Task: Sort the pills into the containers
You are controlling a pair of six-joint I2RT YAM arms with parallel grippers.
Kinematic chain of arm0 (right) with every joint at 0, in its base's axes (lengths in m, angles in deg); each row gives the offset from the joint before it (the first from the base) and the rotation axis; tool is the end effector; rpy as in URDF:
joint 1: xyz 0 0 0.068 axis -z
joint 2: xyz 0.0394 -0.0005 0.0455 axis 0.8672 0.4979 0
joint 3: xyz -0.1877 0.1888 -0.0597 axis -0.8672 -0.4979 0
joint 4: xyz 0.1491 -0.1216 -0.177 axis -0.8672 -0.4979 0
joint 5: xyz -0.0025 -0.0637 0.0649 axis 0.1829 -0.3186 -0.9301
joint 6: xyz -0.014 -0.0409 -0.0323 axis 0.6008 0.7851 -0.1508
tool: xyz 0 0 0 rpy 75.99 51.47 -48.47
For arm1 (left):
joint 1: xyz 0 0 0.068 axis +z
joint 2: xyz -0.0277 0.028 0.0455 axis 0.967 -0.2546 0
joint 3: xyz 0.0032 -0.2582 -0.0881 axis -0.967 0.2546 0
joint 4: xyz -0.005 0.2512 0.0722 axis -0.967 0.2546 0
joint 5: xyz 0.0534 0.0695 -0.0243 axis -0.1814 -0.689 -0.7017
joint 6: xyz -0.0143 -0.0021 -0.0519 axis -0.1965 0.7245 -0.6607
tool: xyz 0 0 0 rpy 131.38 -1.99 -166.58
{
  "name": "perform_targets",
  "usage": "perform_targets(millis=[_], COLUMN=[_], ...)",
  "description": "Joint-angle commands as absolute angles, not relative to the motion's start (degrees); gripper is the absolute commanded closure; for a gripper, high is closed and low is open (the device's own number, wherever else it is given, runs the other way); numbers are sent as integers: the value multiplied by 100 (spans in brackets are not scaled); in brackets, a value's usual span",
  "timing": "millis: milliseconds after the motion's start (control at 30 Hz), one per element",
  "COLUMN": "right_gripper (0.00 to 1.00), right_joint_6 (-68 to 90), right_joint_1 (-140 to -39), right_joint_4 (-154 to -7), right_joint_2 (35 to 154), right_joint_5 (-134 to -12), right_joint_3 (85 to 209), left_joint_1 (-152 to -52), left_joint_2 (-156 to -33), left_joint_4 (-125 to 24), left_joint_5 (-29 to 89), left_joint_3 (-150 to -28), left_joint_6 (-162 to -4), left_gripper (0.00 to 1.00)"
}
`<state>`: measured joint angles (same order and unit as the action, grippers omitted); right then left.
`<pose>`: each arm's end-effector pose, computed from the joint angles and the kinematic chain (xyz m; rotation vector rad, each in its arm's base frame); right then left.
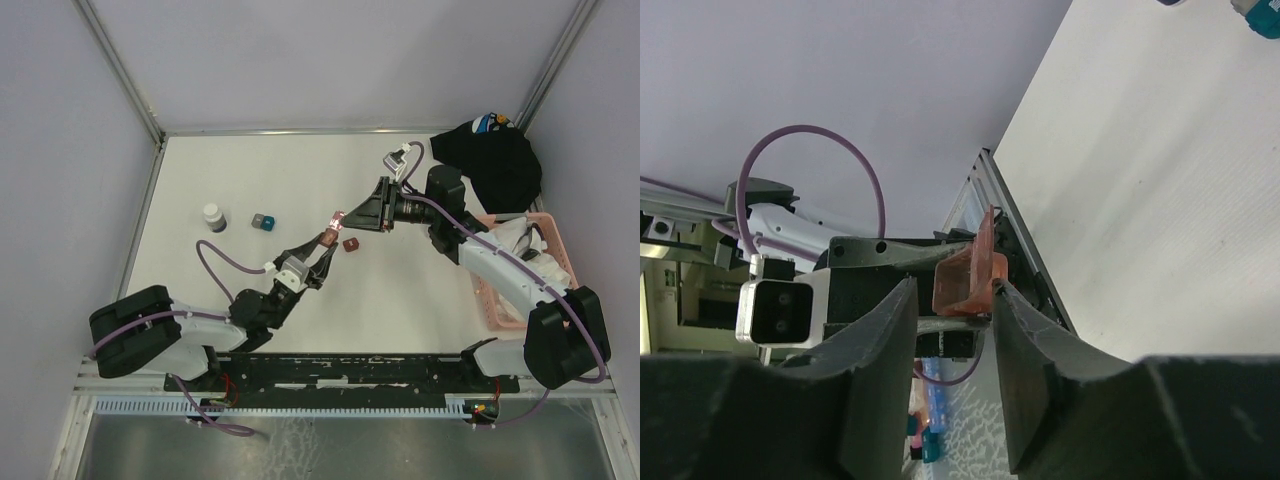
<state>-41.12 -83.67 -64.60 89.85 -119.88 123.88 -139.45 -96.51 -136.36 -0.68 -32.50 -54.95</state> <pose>0.2648 0.1469 0.3095 -0.2089 2.0476 1.7867 0.1109 -0.1982 0.2336 0.4410 1.0671 -0.5160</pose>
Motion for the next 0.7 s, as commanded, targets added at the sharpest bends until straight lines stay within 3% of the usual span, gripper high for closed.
perform_targets(millis=[0,167,267,367,500,667], right_gripper=[50,48,51,65,93,98], right_joint_6=[-3579,-2684,-1860,-1223,-892,-740], right_joint_1=[-8370,-8175,-8044,-8014,-8051,-8355], right_joint_4=[-6581,-7306,-8148,-8889,-9245,-9285], right_joint_2=[8866,8829,8792,8830,8985,9161], right_joint_5=[-12287,-12560,-12444,-12121,-11903,-12004], right_joint_3=[12870,13217,13447,13630,13703,13766], left_joint_1=[-13932,-13932,-13932,-13932,-13932,-13933], left_joint_2=[-9398,-9226,-9041,-8844,-8544,-8374], left_joint_4=[-14744,-14600,-14340,-14211,-13873,-13545], left_joint_5=[-106,97,229,352,639,951], left_joint_3=[-3122,-2958,-2905,-2807,-2750,-2769], left_joint_6=[-5550,-5559,-5606,-5641,-5733,-5805], left_gripper=[97,97,97,97,97,97])
